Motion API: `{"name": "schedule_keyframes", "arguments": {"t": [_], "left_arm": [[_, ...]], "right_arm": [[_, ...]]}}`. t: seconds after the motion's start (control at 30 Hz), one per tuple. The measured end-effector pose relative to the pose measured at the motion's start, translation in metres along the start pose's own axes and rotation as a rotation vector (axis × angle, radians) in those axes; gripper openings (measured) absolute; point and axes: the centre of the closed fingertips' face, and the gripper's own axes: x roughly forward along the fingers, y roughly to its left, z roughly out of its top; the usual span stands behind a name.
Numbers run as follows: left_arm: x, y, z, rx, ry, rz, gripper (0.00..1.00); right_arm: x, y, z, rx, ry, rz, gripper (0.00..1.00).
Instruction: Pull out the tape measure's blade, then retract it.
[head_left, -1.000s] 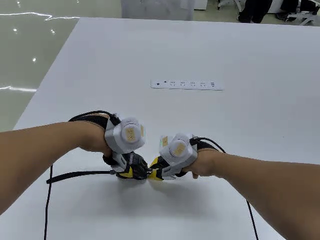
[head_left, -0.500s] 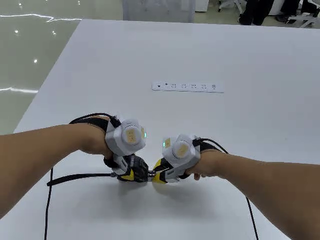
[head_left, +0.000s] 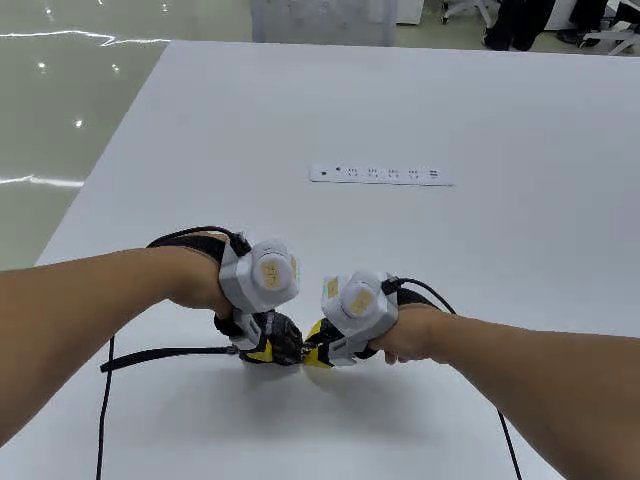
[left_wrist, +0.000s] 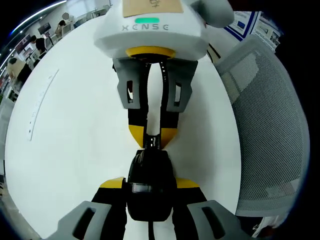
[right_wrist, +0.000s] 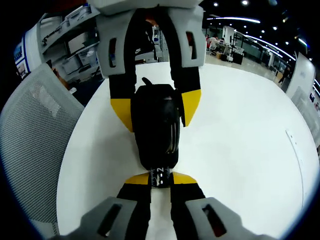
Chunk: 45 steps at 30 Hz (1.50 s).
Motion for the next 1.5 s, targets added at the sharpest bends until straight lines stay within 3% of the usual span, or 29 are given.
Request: {"name": "schedule_keyframes", "arguments": {"t": [0.7, 1.5], "left_arm": [[0.000, 0.000, 0.000, -0.009, -0.002, 0.002, 0.32], [0.001, 0.000, -0.001, -0.005, -0.004, 0.006, 0.32]], "right_arm": [[-0.013, -0.001, -0.017, -0.009, 0.039, -0.007, 0.12], [-0.027, -0.002, -0.035, -0.003, 0.048, -0.012, 0.12]]}}
